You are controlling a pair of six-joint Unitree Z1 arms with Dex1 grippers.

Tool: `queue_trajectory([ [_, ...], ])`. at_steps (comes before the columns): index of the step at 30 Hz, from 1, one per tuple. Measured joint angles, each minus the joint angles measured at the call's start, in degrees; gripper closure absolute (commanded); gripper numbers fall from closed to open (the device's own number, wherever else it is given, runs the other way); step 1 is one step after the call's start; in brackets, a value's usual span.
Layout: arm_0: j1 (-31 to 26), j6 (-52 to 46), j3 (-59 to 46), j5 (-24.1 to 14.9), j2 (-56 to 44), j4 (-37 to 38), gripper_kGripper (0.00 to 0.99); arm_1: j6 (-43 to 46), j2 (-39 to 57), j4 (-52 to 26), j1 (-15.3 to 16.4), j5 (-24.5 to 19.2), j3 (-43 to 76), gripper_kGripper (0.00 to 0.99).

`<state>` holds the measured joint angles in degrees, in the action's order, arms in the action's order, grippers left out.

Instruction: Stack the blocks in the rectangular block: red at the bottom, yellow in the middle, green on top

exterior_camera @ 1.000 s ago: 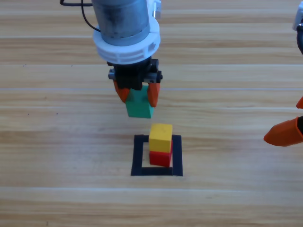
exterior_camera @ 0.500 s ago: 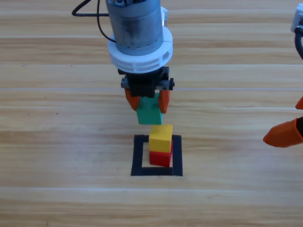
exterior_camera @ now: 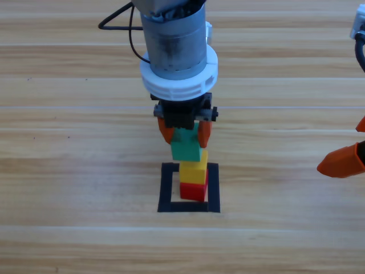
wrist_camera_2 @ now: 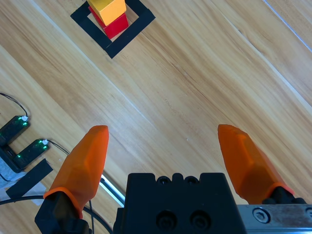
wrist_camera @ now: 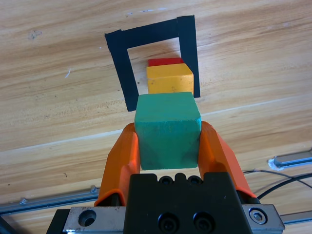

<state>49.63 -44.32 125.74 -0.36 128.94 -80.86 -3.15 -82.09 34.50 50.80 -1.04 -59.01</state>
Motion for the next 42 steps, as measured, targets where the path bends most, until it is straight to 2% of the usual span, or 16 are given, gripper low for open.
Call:
queue_trajectory([
  [42, 0.3, 0.0, 1.6, -1.1, 2.4, 0.0, 0.99, 0.2, -2.1, 0.0, 0.0, 0.2, 0.0, 0.0],
])
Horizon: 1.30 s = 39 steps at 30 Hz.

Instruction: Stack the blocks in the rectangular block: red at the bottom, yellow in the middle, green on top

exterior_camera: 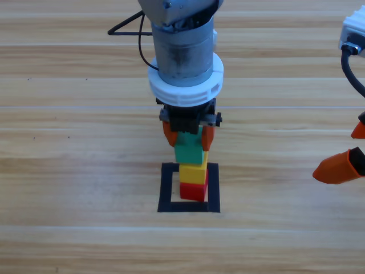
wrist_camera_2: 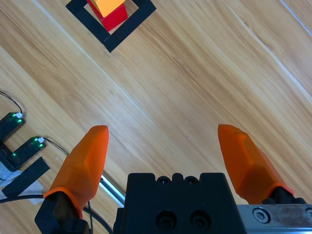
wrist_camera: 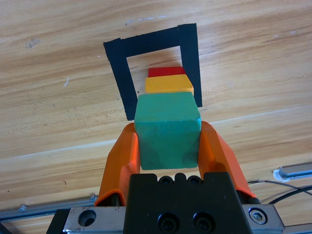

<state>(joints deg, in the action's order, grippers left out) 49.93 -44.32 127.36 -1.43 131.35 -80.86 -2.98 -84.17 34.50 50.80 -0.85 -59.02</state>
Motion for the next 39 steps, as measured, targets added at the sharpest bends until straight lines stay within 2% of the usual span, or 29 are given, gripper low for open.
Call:
queue_trajectory([
  [39, 0.2, 0.0, 0.9, -0.3, 1.5, 0.0, 0.99, 0.1, 0.0, 0.0, 0.0, 0.6, 0.0, 0.0],
])
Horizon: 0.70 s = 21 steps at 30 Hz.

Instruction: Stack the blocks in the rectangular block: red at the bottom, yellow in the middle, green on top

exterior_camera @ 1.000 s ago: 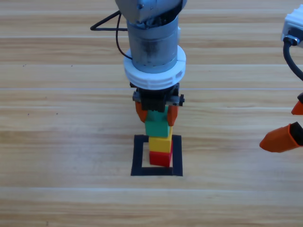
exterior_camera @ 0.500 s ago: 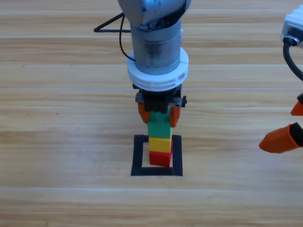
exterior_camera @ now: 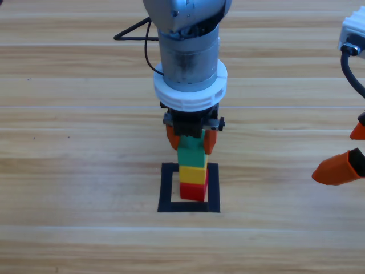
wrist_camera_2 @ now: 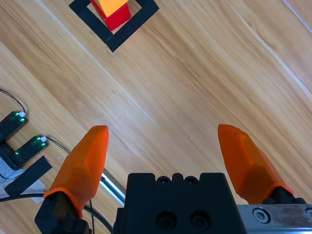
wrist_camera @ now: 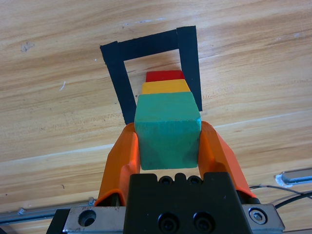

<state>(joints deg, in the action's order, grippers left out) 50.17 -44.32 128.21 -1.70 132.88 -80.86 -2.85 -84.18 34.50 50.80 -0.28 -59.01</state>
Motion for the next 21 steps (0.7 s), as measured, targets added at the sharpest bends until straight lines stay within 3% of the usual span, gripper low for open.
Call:
queue_trajectory([
  [8, 0.0, 0.0, 0.0, 0.0, 0.0, 0.0, 0.985, 0.0, 0.0, 0.0, 0.0, 0.1, 0.0, 0.0],
  [11, 0.0, 0.0, 0.0, 0.0, 0.0, 0.0, 0.938, 0.0, 0.0, 0.0, 0.0, 0.1, 0.0, 0.0],
  [13, 0.0, 0.0, 0.0, 0.0, 0.0, 0.0, 0.783, 0.0, 0.0, 0.0, 0.0, 0.1, 0.0, 0.0],
  [14, 0.0, 0.0, 0.0, 0.0, 0.0, 0.0, 0.608, 0.0, 0.0, 0.0, 0.0, 0.1, 0.0, 0.0],
  [16, 0.0, 0.0, 0.1, 0.0, 0.0, 0.0, 0.037, 0.0, 0.0, 0.0, 0.0, 0.1, 0.0, 0.0],
  [21, 0.0, 0.0, 0.3, 0.0, 0.3, 0.0, 0.0, 0.0, 0.0, 0.0, 0.0, 0.1, 0.0, 0.0],
])
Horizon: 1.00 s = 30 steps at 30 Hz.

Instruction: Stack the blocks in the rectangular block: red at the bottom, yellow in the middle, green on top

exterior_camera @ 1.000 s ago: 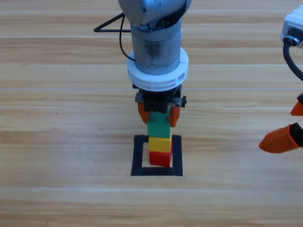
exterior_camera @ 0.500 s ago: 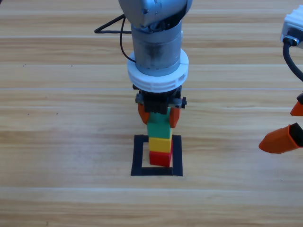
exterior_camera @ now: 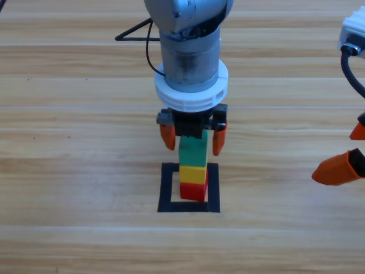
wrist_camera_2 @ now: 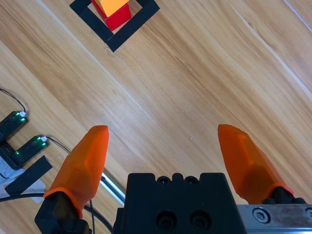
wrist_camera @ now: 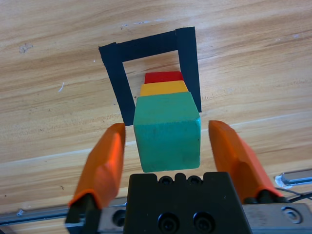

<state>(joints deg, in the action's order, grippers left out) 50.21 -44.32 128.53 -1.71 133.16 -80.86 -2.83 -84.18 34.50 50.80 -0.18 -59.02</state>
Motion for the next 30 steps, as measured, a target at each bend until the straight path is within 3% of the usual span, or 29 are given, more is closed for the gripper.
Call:
queue_trajectory([
  [16, 0.1, 0.3, -0.1, -0.9, -0.9, 0.0, 0.0, 0.0, 0.0, 0.0, 0.0, 0.0, 0.0, 0.0],
  [24, 0.1, 4.5, -1.5, -7.6, -13.0, 0.0, 0.0, 0.1, 0.0, 0.0, 0.0, 0.0, 0.0, 0.0],
  [27, 0.1, 6.5, -7.7, -11.1, -19.7, 0.6, 0.0, 0.6, 0.0, 0.0, 0.0, 0.0, 0.0, 0.0],
  [30, 0.1, 8.9, -17.8, -12.7, -25.6, 7.1, 0.0, 0.9, 0.0, 0.0, 0.0, 0.0, 0.0, 0.0],
])
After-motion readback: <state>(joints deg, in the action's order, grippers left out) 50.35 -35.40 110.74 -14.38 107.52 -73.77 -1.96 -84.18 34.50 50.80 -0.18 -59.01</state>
